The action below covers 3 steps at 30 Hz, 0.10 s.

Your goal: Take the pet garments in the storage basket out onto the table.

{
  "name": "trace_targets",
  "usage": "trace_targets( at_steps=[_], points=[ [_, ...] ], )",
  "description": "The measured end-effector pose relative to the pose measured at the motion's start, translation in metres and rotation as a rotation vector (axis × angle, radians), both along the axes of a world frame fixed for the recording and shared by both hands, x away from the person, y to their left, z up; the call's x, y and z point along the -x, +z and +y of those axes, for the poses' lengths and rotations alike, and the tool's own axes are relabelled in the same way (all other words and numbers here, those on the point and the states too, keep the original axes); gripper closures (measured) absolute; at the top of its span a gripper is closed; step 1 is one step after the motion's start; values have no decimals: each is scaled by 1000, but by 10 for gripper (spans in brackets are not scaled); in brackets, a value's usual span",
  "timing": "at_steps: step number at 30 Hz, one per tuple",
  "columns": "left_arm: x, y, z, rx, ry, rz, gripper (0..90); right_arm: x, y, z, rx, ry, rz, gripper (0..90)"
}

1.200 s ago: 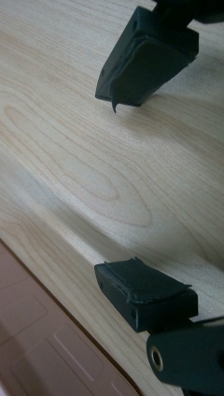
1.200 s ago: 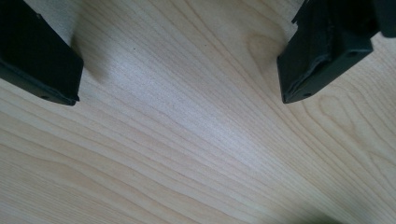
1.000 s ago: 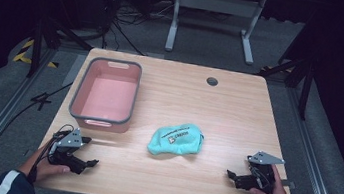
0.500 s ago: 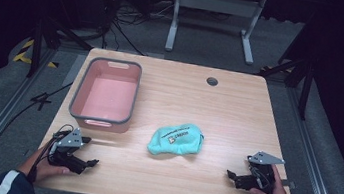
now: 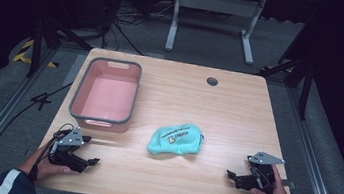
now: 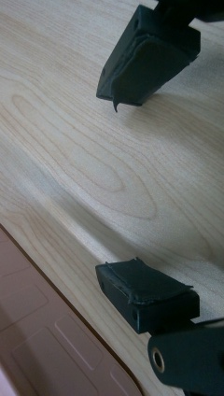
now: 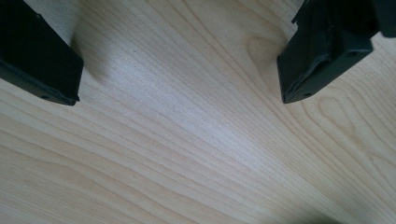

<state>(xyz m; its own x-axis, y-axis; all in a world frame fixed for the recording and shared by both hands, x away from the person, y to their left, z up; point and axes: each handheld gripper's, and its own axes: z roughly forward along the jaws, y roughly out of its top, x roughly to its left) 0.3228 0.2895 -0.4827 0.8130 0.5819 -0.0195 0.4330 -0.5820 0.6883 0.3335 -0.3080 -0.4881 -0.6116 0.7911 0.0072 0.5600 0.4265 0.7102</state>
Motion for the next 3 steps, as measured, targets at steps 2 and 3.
trace_targets(
  at_steps=[2,3],
  points=[
    [0,0,0,0,1,-1,146,0,0,0,0,0,0,5],
    [0,0,0,0,2,-1,146,0,0,0,0,0,0,5]
  ],
)
